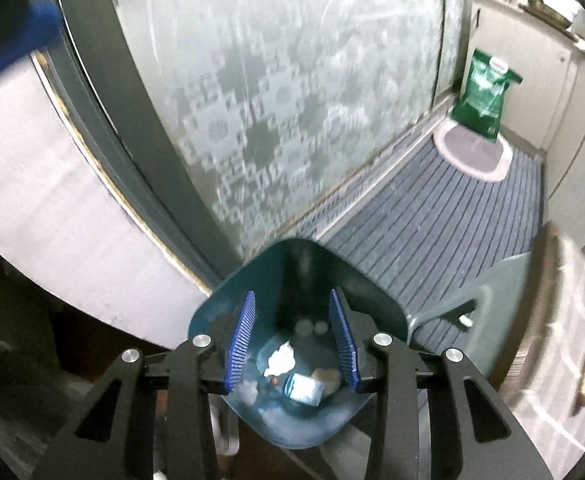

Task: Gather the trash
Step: 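Move both grippers back over the table toward the ginger and snack bag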

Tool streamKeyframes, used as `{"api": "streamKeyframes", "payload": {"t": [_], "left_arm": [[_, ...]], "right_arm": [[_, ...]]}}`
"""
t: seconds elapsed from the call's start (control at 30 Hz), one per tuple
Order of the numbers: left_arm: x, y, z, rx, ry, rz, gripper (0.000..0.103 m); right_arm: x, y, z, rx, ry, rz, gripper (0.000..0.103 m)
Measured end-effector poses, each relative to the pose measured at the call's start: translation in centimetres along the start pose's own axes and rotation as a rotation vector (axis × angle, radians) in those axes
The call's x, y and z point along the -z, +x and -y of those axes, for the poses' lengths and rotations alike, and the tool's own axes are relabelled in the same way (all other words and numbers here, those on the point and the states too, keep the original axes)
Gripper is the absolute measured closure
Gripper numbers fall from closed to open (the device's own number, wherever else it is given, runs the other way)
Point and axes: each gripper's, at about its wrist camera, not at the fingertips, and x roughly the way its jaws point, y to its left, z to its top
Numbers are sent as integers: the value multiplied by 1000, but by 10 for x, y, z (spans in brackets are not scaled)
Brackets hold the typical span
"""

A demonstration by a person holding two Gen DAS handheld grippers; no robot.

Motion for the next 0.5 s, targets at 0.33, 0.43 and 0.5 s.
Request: {"api": "streamKeyframes", "payload": {"t": [0.33,0.43,0.5], "left_arm": [[-7,25,34,39,23,-3,68],[-7,33,45,50,35,-10,67],[-7,39,54,61,44,-18,65]], "right_arm": [[0,-63,56,47,90,123,64],[5,-78,76,74,120,145,64],[8,-86,89,78,146,159,64]]}}
